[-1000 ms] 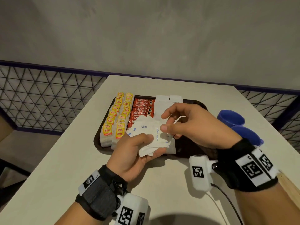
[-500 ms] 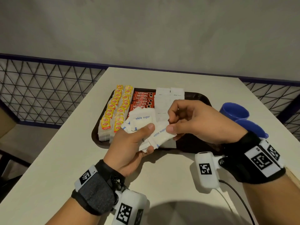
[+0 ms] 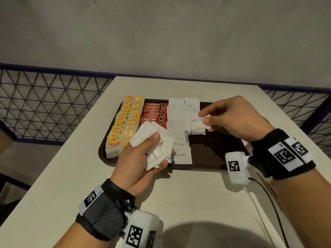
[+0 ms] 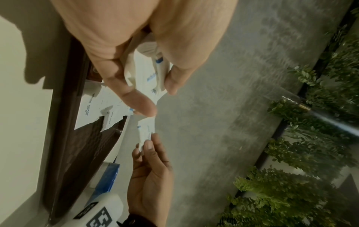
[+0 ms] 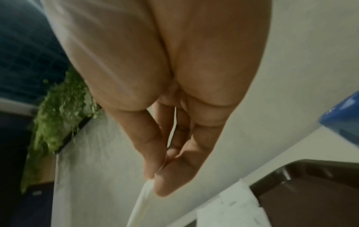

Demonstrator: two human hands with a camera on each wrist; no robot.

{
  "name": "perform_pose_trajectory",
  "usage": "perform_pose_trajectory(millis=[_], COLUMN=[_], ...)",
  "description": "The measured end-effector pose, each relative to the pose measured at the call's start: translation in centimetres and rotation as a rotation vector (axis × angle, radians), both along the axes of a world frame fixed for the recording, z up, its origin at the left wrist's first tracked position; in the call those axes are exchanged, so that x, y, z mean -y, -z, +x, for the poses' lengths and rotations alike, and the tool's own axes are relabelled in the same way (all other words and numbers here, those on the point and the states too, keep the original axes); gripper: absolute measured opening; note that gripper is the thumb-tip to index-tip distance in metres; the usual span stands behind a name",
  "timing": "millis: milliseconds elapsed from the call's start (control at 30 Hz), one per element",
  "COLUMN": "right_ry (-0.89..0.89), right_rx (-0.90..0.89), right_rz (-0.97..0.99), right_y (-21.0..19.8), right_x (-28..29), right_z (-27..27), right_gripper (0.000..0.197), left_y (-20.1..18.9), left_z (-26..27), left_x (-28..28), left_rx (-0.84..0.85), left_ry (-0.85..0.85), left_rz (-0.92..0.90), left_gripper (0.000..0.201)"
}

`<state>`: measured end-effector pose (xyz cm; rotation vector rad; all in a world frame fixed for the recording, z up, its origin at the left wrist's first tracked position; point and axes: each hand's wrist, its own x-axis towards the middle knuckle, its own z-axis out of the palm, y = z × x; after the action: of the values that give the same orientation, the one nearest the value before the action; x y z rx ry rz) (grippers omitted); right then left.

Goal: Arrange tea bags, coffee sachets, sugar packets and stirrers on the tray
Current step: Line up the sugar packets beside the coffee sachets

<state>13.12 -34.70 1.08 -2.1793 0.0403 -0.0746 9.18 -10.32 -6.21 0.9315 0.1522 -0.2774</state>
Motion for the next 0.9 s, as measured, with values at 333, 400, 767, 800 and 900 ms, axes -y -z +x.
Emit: perform_pose_trajectory(millis=[333, 400, 767, 800, 900], right_ry=[-0.105, -0.116, -0.184, -0.186, -0.203], right_rx=[-0.230, -0.256, -0.395, -0.390, -0.378], right_rz=[-0.234, -0.216, -0.603, -0.607, -0.643], right_y=[1.6, 1.9, 3.0, 2.9, 2.6], right_x=[1.2, 1.0, 0.1, 0.0, -0.1], right_z=[4.9, 5.4, 7.4, 7.5, 7.4], right_gripper=[0.013, 0.013, 0.020, 0.021, 0.023], left_y=[0.0, 0.1, 0.3, 0.3, 0.4], left_z=[-0.1, -0.1, 0.2, 0.2, 0.2], left_x=[-0.1, -0.1, -0.2, -0.2, -0.2], left_rx=[-0.012, -0.019, -0.019, -0.018, -0.019], left_ry=[0.022, 0.026, 0.036, 0.036, 0.045], left_rz=[0.032, 0.032, 0.032, 0.031, 0.014], left_gripper=[0.038, 0.039, 0.043, 0.043, 0.041])
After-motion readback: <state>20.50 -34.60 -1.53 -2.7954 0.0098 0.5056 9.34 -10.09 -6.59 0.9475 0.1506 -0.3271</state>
